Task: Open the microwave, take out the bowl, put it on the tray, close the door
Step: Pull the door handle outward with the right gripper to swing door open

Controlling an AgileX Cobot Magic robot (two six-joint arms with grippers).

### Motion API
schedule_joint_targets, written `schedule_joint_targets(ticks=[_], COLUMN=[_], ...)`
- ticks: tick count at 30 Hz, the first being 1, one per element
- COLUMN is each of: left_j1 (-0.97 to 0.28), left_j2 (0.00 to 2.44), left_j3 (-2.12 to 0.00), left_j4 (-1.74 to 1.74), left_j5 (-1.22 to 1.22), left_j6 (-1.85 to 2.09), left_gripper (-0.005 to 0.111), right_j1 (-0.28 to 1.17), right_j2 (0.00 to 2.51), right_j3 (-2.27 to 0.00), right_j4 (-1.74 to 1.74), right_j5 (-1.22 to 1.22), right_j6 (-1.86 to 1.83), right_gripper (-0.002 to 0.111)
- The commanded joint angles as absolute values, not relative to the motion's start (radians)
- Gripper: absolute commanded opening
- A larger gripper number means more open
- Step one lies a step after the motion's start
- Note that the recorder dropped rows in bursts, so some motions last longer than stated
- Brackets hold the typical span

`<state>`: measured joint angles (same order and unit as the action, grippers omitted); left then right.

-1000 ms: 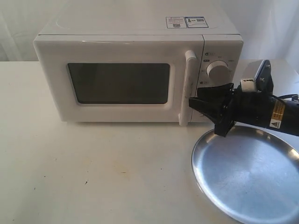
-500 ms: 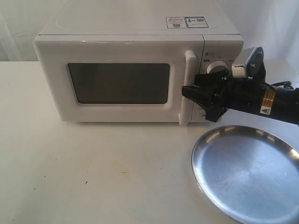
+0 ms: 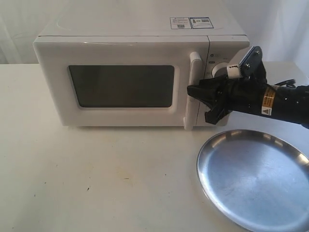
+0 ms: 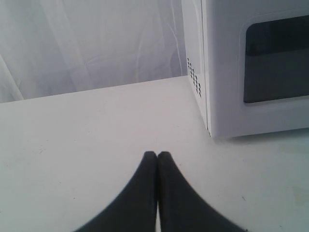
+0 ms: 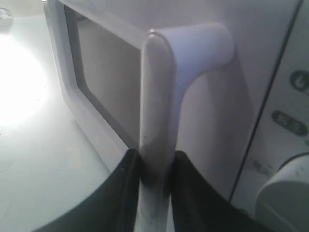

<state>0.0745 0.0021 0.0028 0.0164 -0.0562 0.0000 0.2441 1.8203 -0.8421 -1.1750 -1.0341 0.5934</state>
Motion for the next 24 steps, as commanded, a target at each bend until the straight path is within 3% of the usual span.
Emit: schedule_joint_targets(ticks=[1,14,24], left_j1=[0.073,0.073,0.073], left_j2=[0.000,0.000,0.000], left_j3=[0.000,0.000,0.000], left_j4=[0.009,0.009,0.009], left_j5=[-0.060,-0.060,-0.060], left_j6=[0.000,0.000,0.000], left_gripper=[0.000,0.000,0.000], right_j1=[0.255,0.378,0.377], right_j2=[1.845,1.722,1.547], right_j3=[-0.870,-0.807,-0.674], right_j4=[-1.462,-1.581,-1.590], right_j5=[-1.221,-1.221,-1.221], right_j6=[0.556,0.581,0.561], right_gripper=[0.000,0.000,0.000])
